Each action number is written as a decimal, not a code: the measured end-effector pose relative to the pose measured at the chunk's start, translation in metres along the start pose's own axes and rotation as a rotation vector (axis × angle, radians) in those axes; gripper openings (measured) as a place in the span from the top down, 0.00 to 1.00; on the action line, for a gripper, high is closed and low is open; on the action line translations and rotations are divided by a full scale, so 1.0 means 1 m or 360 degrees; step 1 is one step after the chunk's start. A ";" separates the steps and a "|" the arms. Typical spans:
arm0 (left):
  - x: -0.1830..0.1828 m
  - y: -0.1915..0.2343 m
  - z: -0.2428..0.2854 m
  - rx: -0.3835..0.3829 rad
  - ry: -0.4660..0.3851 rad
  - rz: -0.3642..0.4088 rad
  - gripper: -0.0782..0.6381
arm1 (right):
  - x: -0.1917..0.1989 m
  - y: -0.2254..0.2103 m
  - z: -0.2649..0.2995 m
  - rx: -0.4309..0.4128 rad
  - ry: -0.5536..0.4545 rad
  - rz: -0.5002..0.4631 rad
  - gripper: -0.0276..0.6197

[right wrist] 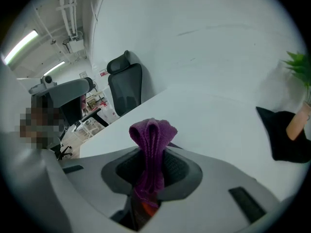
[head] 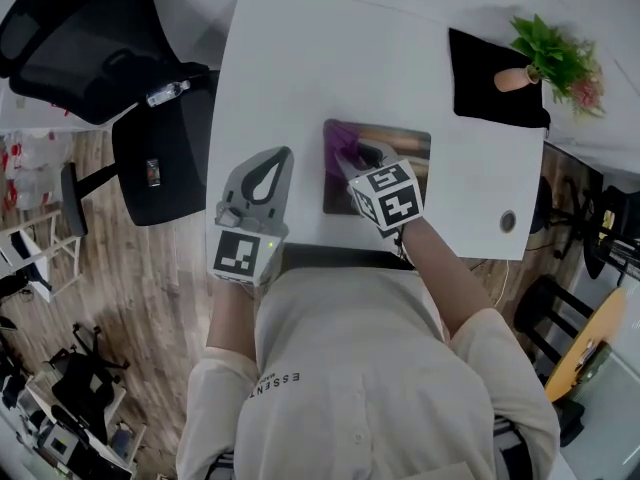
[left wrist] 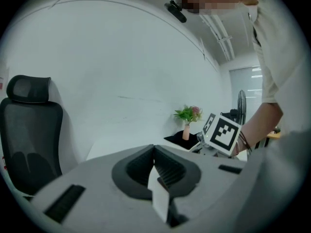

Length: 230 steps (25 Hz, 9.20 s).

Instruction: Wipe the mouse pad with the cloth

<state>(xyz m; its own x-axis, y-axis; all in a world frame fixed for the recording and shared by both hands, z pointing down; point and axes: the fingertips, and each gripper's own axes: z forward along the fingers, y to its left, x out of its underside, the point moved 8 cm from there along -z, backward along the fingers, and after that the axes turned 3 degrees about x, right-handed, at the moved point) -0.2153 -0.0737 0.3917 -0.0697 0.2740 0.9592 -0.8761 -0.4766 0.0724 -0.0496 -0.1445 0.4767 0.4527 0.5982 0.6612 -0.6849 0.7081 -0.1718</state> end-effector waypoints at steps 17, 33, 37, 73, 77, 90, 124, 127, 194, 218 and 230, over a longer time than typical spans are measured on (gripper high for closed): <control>0.011 0.010 0.033 -0.0009 0.0067 -0.0013 0.89 | 0.010 -0.029 0.040 -0.0050 0.0173 0.0150 0.80; 0.002 -0.027 0.074 0.0119 0.0055 0.0105 0.89 | 0.046 -0.087 -0.003 0.0040 0.0139 0.0318 0.80; 0.001 -0.045 0.086 0.0139 0.0059 0.0105 0.89 | 0.059 -0.105 -0.017 0.0067 0.0127 0.0351 0.80; -0.023 -0.057 0.046 0.0240 -0.0020 0.0251 0.89 | 0.050 -0.061 -0.075 0.0181 0.0099 0.0288 0.80; -0.014 -0.030 0.026 0.0242 -0.0033 0.0244 0.89 | 0.041 -0.020 -0.043 0.0062 0.0149 0.0244 0.80; 0.010 0.026 -0.001 0.0263 0.0019 0.0094 0.89 | 0.039 0.024 0.018 0.0085 0.0302 0.0281 0.80; -0.001 -0.112 0.076 0.0244 0.0012 0.0199 0.89 | 0.113 -0.097 -0.069 0.0034 0.0300 0.0324 0.80; -0.001 -0.129 0.080 0.0234 0.0018 0.0195 0.89 | 0.122 -0.112 -0.081 0.0069 0.0298 0.0318 0.80; 0.011 -0.078 -0.012 0.0186 -0.0002 0.0145 0.89 | 0.113 0.010 -0.044 -0.0030 0.0355 0.0316 0.80; 0.008 -0.173 0.059 0.0270 -0.0026 0.0222 0.89 | 0.176 -0.098 -0.122 0.0106 0.0344 0.0406 0.80; -0.005 -0.191 0.060 0.0255 -0.0030 0.0293 0.89 | 0.178 -0.119 -0.158 0.0283 0.0304 0.0375 0.80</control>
<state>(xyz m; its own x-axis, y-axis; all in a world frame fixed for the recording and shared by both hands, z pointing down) -0.0193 -0.0343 0.3895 -0.2111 0.1554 0.9650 -0.7626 -0.6438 -0.0632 0.2029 -0.0628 0.4997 0.3574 0.8089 0.4668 -0.8644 0.4757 -0.1625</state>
